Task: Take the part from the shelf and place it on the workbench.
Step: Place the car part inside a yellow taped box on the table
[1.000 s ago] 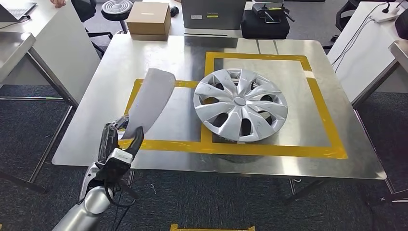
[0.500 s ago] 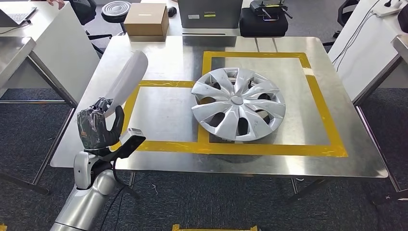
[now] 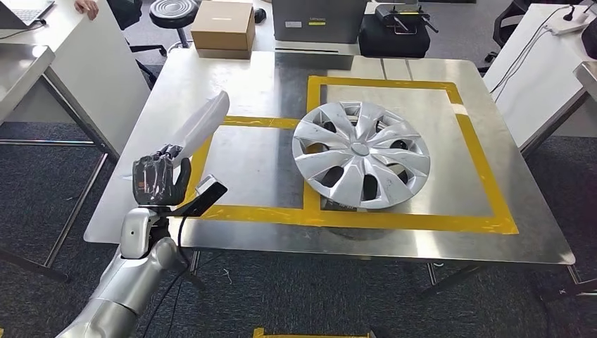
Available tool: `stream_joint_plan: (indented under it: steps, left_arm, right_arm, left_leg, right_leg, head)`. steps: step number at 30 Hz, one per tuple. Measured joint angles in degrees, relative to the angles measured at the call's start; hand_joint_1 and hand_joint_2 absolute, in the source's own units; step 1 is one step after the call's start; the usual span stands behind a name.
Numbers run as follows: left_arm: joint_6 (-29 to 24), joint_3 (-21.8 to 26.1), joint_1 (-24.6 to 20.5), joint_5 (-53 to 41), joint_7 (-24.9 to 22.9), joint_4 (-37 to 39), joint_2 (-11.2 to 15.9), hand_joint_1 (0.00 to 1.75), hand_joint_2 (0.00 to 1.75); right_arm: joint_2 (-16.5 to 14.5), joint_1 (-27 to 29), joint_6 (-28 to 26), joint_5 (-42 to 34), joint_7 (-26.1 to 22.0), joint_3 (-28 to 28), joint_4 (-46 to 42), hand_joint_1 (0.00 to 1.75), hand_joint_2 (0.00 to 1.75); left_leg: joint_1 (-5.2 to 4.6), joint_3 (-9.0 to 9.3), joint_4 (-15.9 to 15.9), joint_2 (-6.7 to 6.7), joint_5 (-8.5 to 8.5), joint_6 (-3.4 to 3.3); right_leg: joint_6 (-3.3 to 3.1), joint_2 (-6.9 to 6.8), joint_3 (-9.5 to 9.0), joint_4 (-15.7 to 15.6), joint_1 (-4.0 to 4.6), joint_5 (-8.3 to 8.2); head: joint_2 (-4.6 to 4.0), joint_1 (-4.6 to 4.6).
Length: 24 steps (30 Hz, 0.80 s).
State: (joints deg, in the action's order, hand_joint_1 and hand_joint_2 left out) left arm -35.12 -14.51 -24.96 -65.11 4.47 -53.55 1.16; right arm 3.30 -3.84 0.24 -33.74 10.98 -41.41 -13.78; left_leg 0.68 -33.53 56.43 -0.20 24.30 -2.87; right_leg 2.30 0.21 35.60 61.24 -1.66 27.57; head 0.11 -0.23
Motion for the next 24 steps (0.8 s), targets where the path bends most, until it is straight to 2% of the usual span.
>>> stream_joint_plan:
  steps: [2,3,4,5,7,8,9,10,12,14,15,17,18,19,20,21,23,24]
  left_arm:
    - [0.58,-0.79,-0.85,-0.47,-0.17,2.65,-0.45,1.75,1.75]
    - [0.90,-1.17,-1.03,-0.71,-0.25,3.82,-0.67,1.75,1.75]
    - [1.22,-1.56,-1.16,-0.85,-0.28,4.85,-0.90,1.75,1.75]
    - [1.53,-1.92,-1.33,-0.93,-0.26,5.72,-1.16,1.75,1.75]
    - [1.88,-2.64,-1.94,-0.96,-0.07,7.05,-1.72,1.75,1.75]
    - [1.96,-2.94,-2.33,-0.96,0.05,7.53,-1.96,1.75,1.75]
    - [2.00,-3.24,-2.72,-0.95,0.17,8.00,-2.17,1.75,1.75]
    - [2.03,-3.50,-3.03,-0.94,0.25,8.42,-2.33,1.75,1.75]
    - [2.08,-3.86,-3.40,-0.94,0.38,9.08,-2.55,1.75,1.75]
    - [2.11,-4.11,-3.77,-0.91,0.64,9.51,-2.70,1.75,1.75]
    - [2.15,-4.32,-4.01,-0.90,0.83,9.70,-2.76,1.75,1.75]
    - [2.33,-5.02,-4.35,-0.89,1.19,10.13,-2.97,1.75,1.75]
    - [2.50,-5.49,-4.40,-0.90,1.38,10.38,-3.16,1.75,1.75]
    - [2.74,-6.02,-4.42,-0.92,1.57,10.63,-3.39,1.75,1.75]
    - [3.01,-6.59,-4.49,-0.94,1.80,10.84,-3.68,1.75,1.75]
    - [3.24,-7.24,-4.64,-0.96,2.00,11.02,-4.01,1.75,1.75]
    - [3.53,-8.46,-5.15,-0.96,2.25,11.20,-4.66,1.75,1.75]
    - [3.61,-9.01,-5.42,-0.93,2.31,11.24,-4.97,1.75,1.75]
  right_arm:
    - [0.16,0.17,0.34,0.36,0.06,-0.05,-0.22,0.00,0.00]
    - [0.27,0.35,0.42,0.49,0.06,-0.08,-0.32,0.00,0.00]
    - [0.38,0.55,0.44,0.58,0.05,-0.10,-0.40,0.00,0.00]
    - [0.51,0.73,0.47,0.65,0.05,-0.13,-0.46,0.00,0.00]
    - [0.84,0.93,0.51,0.75,0.02,-0.21,-0.72,0.00,0.00]
    - [1.00,0.96,0.53,0.76,0.00,-0.27,-0.91,0.00,0.00]
    - [1.14,0.99,0.53,0.76,-0.02,-0.36,-1.12,0.00,0.00]
    - [1.22,1.02,0.53,0.76,-0.03,-0.44,-1.28,0.00,0.00]
    - [1.25,1.13,0.53,0.76,-0.06,-0.60,-1.56,0.00,0.00]
    - [1.28,1.16,0.48,0.80,-0.09,-0.76,-1.86,0.00,0.00]
    - [1.31,1.14,0.41,0.84,-0.11,-0.85,-2.03,0.00,0.00]
    - [1.37,1.11,0.19,0.94,-0.06,-1.00,-2.33,0.00,0.00]
    - [1.37,1.12,0.08,0.98,0.03,-1.04,-2.49,0.00,0.00]
    - [1.37,1.13,-0.04,0.99,0.13,-1.06,-2.66,0.00,0.00]
    - [1.37,1.16,-0.17,0.99,0.21,-1.07,-2.89,0.00,0.00]
    - [1.38,1.21,-0.34,0.99,0.25,-1.08,-3.19,0.00,0.00]
    - [1.39,1.39,-0.72,0.99,0.26,-1.08,-3.95,0.00,0.00]
    - [1.41,1.48,-0.84,0.99,0.26,-1.08,-4.30,0.00,0.00]
  left_leg:
    - [-0.36,-0.02,-0.01,0.00,-0.03,-0.37]
    - [-0.57,-0.02,0.00,0.00,-0.01,-0.43]
    - [-0.77,0.00,0.02,-0.03,0.02,-0.48]
    - [-0.94,0.03,0.05,-0.08,0.04,-0.50]
    - [-1.23,0.04,0.16,-0.22,0.11,-0.46]
    - [-1.45,-0.04,0.30,-0.27,0.21,-0.36]
    - [-1.62,-0.13,0.41,-0.30,0.31,-0.23]
    - [-1.74,-0.21,0.50,-0.30,0.39,-0.08]
    - [-1.72,-0.29,0.65,-0.25,0.59,0.26]
    - [-1.45,-1.10,2.29,-0.17,1.86,0.95]
    - [-1.23,-2.19,4.63,-0.15,3.30,1.40]
    - [-0.71,-5.65,12.06,-0.13,6.93,2.19]
    - [-0.48,-7.33,15.51,-0.12,8.13,2.46]
    - [-0.28,-8.31,17.43,-0.11,8.42,2.62]
    - [-0.12,-8.14,16.95,-0.09,7.51,2.67]
    - [0.00,-6.79,14.09,-0.06,5.67,2.61]
    - [0.00,-2.64,5.75,0.00,2.08,2.19]
    - [-0.13,-1.13,2.89,0.00,1.28,1.92]
  right_leg:
    - [-0.53,-0.01,4.03,8.20,0.13,2.96]
    - [-0.58,-0.01,5.83,11.61,0.19,3.89]
    - [-0.42,-0.01,6.59,12.79,0.25,3.89]
    - [-0.13,-0.01,6.13,11.40,0.29,2.95]
    - [0.25,-0.03,2.52,3.28,0.41,-0.31]
    - [0.12,-0.04,0.71,-0.56,0.50,-1.70]
    - [-0.15,-0.05,-0.50,-3.08,0.61,-2.58]
    - [-0.46,-0.04,-1.05,-4.20,0.73,-2.95]
    - [-0.88,0.00,-1.16,-4.30,0.66,-3.19]
    - [-1.33,0.07,-1.28,-4.47,0.33,-3.32]
    - [-1.59,0.08,-1.35,-4.55,0.15,-3.36]
    - [-1.90,0.08,-1.36,-4.53,0.21,-3.30]
    - [-1.95,0.08,-1.36,-4.51,0.23,-3.30]
    - [-1.96,0.08,-1.37,-4.50,0.24,-3.28]
    - [-1.95,0.10,-1.41,-4.49,0.23,-3.27]
    - [-1.93,0.13,-1.49,-4.48,0.22,-3.25]
    - [-1.76,0.20,-1.62,-4.48,0.37,-3.18]
    - [-1.58,0.21,-1.58,-4.46,0.50,-3.16]
  head:
    - [0.00,0.05]
    - [0.00,0.04]
    - [0.00,0.05]
    - [0.00,0.05]
    - [0.00,0.06]
    - [0.00,0.03]
    - [0.00,0.02]
    - [0.00,0.00]
    - [0.00,-0.02]
    - [0.00,-0.08]
    - [0.00,-0.10]
    - [0.00,-0.16]
    - [0.00,-0.15]
    - [0.00,-0.16]
    - [0.00,-0.16]
    - [0.00,-0.16]
    - [0.00,-0.14]
    - [0.00,-0.14]
